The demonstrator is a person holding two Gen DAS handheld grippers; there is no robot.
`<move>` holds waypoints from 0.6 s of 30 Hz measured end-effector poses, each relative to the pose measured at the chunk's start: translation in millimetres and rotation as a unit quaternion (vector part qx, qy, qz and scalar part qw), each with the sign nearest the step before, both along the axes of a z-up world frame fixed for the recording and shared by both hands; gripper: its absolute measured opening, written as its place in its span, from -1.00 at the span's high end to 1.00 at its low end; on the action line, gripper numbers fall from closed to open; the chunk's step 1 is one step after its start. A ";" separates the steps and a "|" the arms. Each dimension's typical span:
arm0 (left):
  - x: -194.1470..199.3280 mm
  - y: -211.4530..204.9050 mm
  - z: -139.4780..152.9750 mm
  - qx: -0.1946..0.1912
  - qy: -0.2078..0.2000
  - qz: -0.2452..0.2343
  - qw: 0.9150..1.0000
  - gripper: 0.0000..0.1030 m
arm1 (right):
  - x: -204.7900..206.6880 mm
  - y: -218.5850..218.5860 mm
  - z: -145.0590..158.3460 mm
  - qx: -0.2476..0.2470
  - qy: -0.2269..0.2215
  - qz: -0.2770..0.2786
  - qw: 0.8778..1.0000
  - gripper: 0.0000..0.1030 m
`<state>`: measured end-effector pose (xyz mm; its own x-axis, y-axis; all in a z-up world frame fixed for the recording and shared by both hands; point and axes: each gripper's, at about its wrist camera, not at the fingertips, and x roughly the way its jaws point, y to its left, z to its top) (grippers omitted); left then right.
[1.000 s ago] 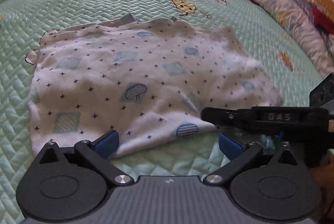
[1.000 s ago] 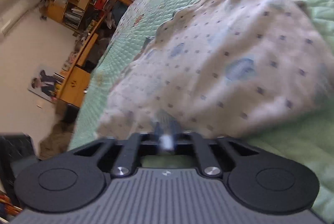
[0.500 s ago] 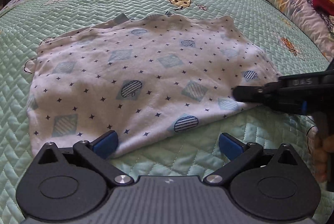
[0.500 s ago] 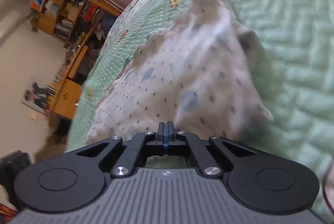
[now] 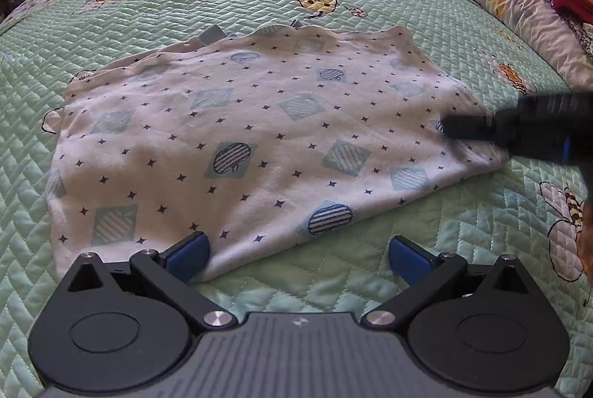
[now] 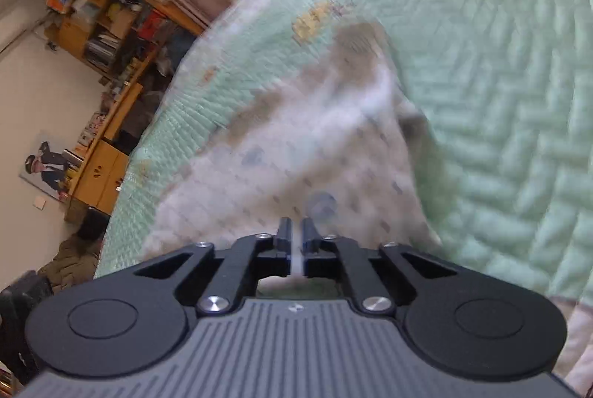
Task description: Fold clothes
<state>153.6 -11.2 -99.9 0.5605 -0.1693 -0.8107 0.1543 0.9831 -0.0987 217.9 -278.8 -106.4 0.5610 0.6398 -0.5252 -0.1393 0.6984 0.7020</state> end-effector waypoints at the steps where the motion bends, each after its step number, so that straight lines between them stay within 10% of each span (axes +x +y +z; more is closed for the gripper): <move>1: -0.3 -0.4 -0.1 0.001 -0.001 0.000 1.000 -0.98 | 5.2 1.5 3.1 0.006 -0.007 0.000 1.000 0.40; 5: 0.0 5.3 1.3 -0.015 0.002 -0.002 1.000 -0.98 | 46.3 -4.5 -10.7 0.012 0.016 -0.016 1.000 0.48; 8: 1.0 11.1 2.6 -0.033 0.006 -0.003 0.999 -0.98 | 66.7 -24.0 -24.4 0.030 0.041 -0.056 0.997 0.99; 15: 6.2 27.1 8.5 -0.088 0.018 0.014 0.996 -0.98 | 49.7 -32.6 -19.0 0.041 0.036 -0.062 0.997 0.28; 18: 8.4 38.0 11.5 -0.121 0.026 0.027 0.992 -0.98 | 43.3 -34.2 -19.1 0.031 0.032 -0.061 0.997 0.44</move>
